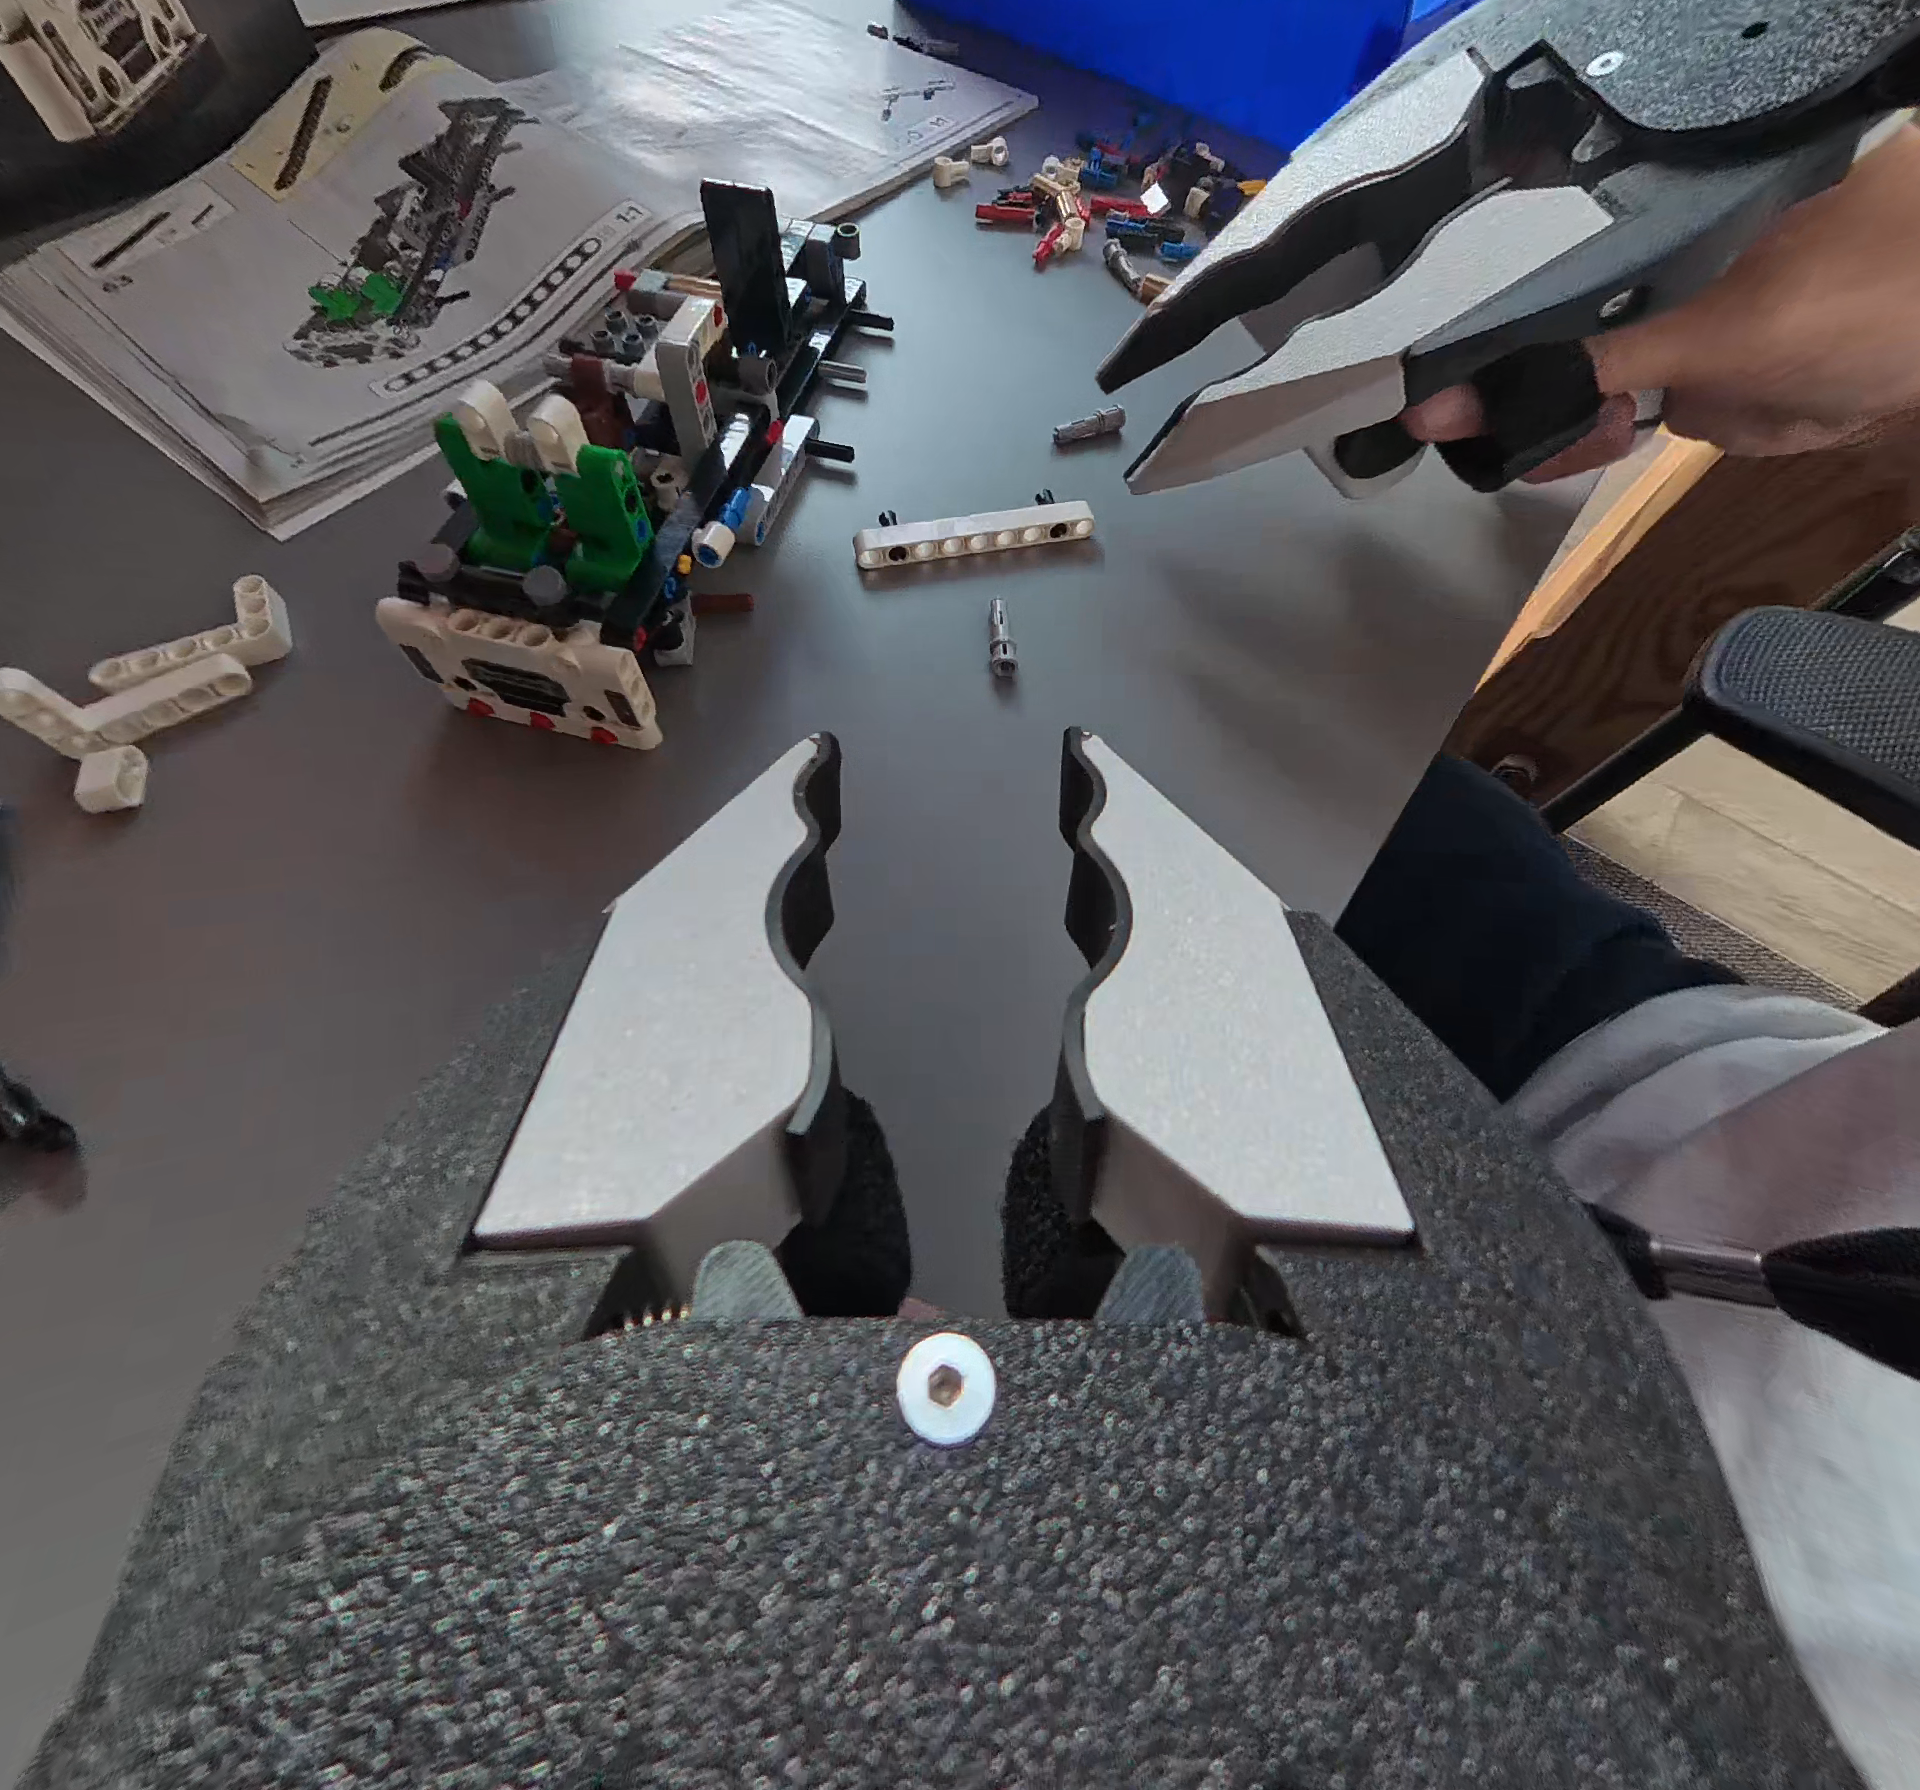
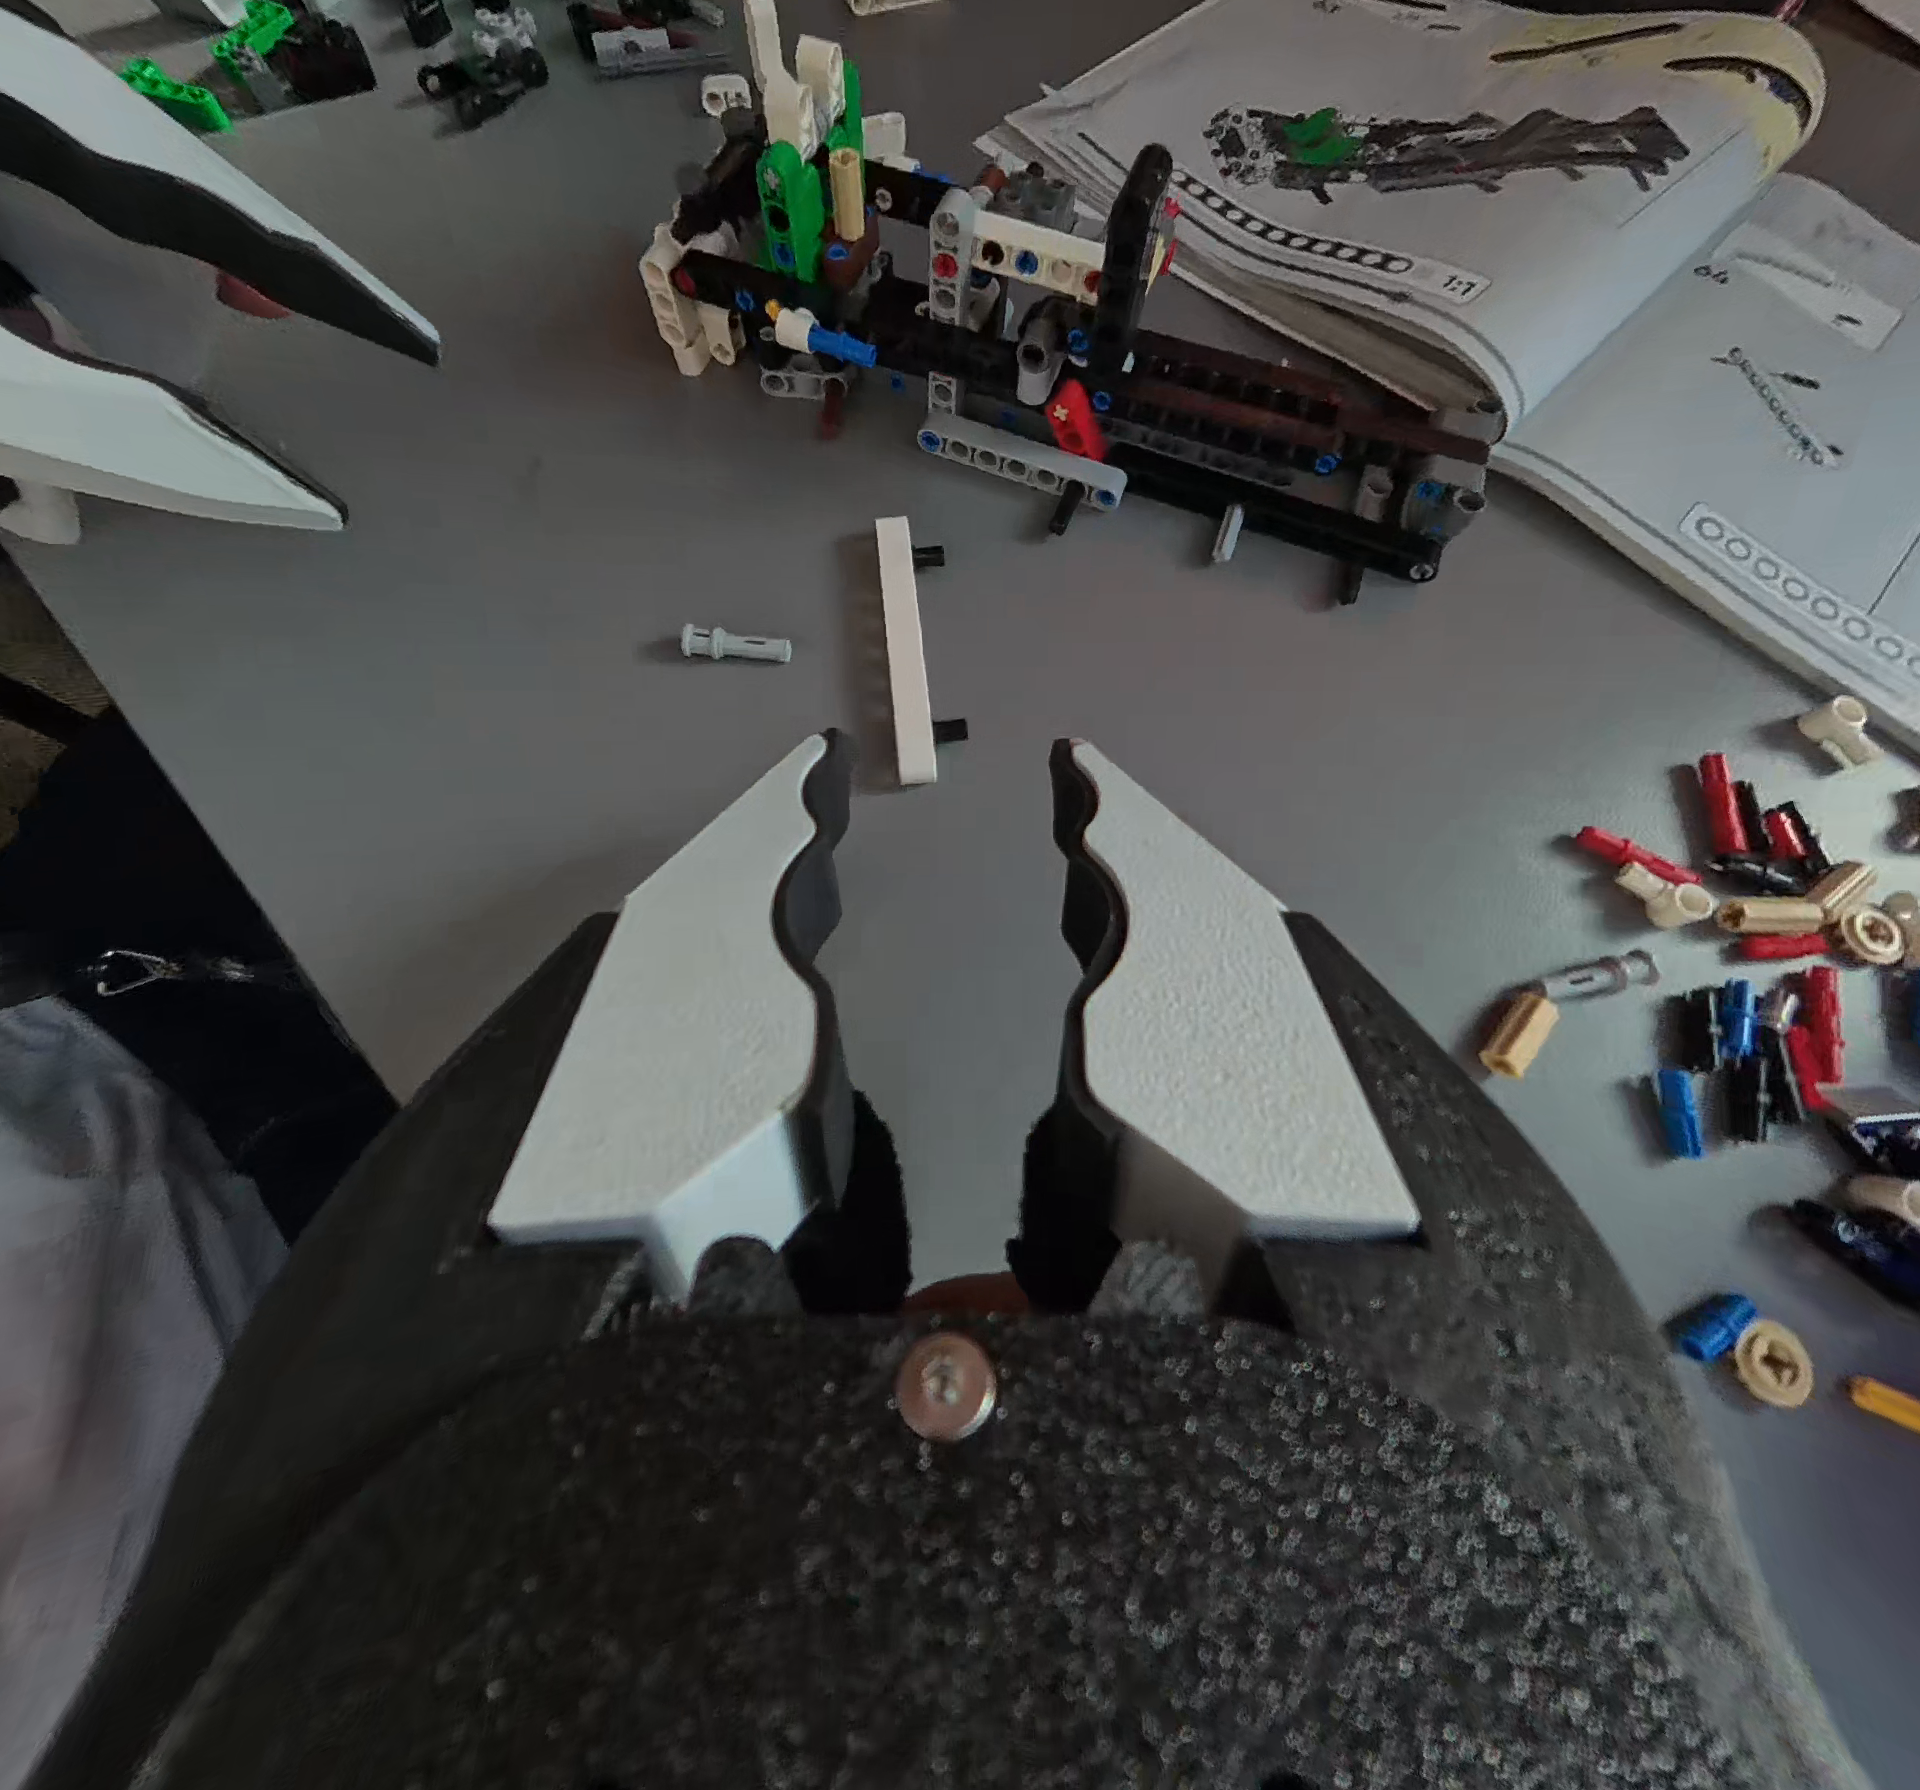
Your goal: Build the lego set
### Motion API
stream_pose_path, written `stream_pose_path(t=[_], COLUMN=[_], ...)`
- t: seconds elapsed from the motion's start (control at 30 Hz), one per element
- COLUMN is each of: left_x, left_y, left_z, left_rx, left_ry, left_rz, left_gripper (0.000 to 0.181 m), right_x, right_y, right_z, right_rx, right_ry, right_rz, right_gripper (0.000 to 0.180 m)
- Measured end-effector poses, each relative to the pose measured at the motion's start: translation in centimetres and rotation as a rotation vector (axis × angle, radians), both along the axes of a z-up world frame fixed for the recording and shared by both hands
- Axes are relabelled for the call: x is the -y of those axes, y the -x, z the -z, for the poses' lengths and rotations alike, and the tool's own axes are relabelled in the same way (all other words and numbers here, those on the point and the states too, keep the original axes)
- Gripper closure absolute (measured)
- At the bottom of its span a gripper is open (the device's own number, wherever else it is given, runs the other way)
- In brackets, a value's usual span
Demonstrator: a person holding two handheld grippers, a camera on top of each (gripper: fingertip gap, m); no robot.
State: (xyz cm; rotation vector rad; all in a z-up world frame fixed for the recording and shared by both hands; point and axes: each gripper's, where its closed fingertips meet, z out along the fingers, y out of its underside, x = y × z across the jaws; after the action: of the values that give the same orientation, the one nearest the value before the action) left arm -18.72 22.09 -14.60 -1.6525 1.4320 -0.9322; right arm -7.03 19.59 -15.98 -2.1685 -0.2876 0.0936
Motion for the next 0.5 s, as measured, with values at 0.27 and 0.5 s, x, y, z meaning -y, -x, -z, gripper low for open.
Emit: stream_pose_path(t=[0.27,0.5], left_x=[-1.8,-2.4], left_y=[0.0,-1.0], left_z=[-1.4,-0.9], left_rx=[0.015,-0.007], left_ry=[-0.034,-0.029], left_rz=[0.036,0.087], left_gripper=[0.142,0.146], right_x=[-1.2,-0.2], right_y=[-1.3,-3.4], right_z=[0.4,-0.1], right_rx=[-0.013,0.010], right_ry=[-0.018,-0.058], right_rz=[-0.003,0.075], right_gripper=[0.146,0.145])
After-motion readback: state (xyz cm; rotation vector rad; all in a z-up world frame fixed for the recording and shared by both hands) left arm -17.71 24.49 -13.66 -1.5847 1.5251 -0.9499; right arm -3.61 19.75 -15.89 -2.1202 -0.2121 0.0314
